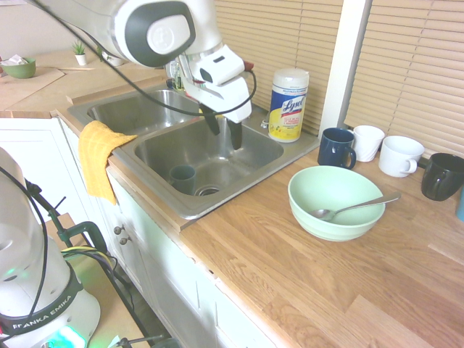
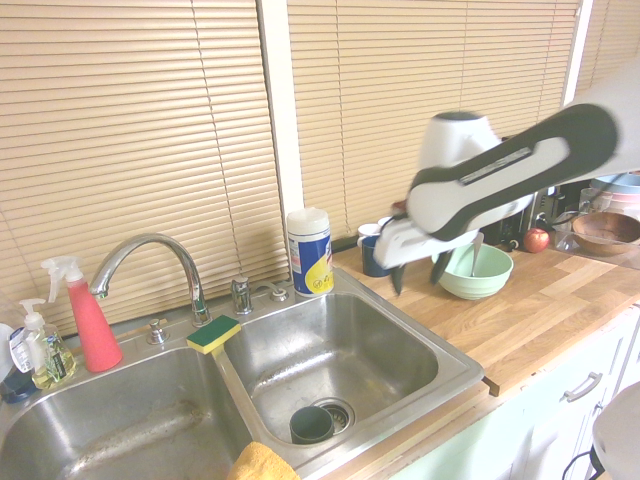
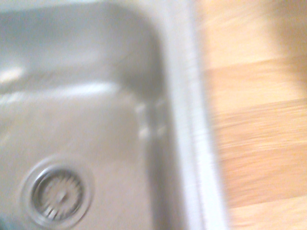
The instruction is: Put the spoon into the sink
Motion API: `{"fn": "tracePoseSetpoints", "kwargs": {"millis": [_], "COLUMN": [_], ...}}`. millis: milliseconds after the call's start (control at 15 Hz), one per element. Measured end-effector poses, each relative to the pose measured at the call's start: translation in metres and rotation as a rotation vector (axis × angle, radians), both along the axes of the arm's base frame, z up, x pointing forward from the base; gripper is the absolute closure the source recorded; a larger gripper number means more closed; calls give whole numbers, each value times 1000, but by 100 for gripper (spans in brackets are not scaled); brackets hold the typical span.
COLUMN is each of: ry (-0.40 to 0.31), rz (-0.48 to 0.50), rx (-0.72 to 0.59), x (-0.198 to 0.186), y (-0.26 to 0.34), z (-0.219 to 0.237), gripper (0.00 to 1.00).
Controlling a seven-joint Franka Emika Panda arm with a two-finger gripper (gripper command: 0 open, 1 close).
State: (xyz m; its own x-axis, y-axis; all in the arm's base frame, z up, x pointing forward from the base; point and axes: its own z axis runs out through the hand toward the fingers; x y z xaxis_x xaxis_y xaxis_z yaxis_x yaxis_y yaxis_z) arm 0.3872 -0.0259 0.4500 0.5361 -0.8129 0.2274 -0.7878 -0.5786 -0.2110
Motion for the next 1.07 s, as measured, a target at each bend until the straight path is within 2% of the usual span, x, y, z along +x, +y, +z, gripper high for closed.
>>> {"fn": "tracePoseSetpoints", "kwargs": {"millis": [467, 733, 1067], "ry": [-101, -127, -146], "rz": [-243, -354, -480], "rx": [68, 55, 15], "x": [-10, 24, 75], "y": [-135, -189, -215], "z": [4, -25, -76], "gripper": [0, 0, 0]}}
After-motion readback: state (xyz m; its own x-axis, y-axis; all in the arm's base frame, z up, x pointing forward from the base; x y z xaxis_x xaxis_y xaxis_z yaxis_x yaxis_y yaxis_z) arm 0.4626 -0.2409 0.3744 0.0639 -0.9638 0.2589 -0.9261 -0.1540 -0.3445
